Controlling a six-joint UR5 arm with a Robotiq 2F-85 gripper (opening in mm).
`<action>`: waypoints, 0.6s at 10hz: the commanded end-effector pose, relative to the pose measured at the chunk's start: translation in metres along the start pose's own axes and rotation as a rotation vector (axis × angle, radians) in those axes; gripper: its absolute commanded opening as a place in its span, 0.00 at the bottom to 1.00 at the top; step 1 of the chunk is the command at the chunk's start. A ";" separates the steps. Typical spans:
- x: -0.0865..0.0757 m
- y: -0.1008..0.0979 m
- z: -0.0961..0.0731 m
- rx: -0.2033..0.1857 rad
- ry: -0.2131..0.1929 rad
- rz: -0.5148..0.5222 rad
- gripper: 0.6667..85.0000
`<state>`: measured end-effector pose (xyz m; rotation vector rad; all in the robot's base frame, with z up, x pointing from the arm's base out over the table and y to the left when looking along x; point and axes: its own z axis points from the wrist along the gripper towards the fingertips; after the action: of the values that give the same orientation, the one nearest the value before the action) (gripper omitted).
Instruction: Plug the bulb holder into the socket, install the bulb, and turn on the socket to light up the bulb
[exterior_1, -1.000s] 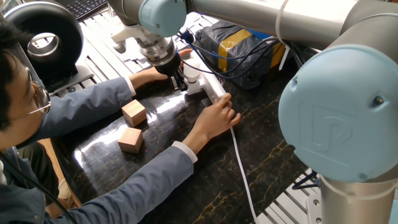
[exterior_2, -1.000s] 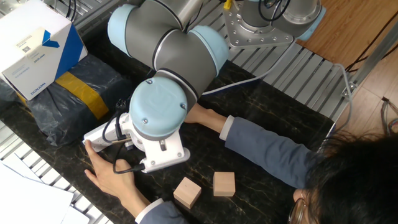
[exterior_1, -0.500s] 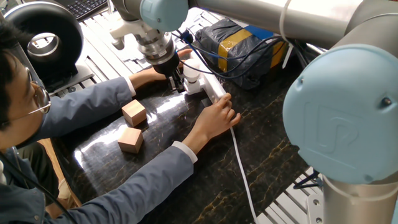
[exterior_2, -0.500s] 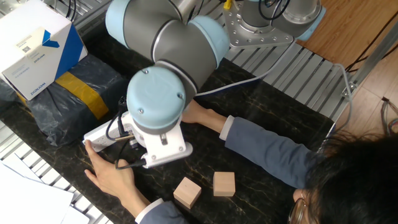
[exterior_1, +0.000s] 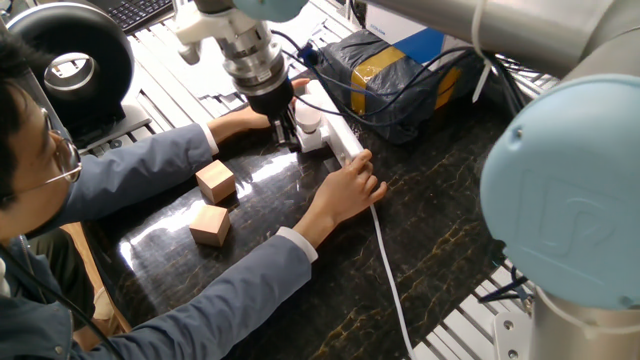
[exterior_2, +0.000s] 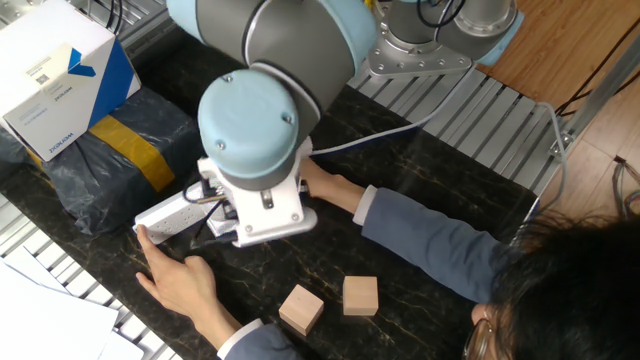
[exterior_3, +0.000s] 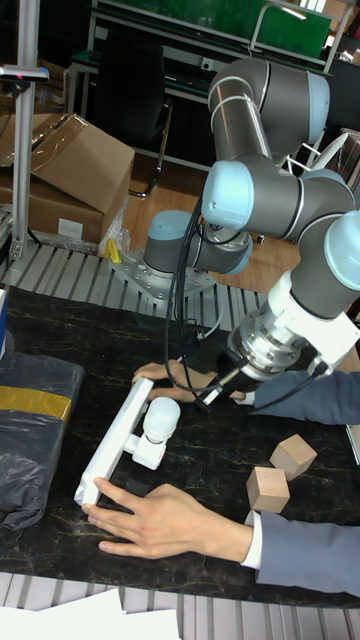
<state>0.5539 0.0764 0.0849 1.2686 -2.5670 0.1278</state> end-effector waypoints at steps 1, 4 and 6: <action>0.003 0.021 -0.001 -0.041 -0.005 0.049 0.00; 0.000 0.013 0.002 0.006 -0.013 0.018 0.00; -0.008 0.018 0.015 0.009 -0.019 0.008 0.02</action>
<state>0.5423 0.0839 0.0791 1.2519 -2.5812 0.1348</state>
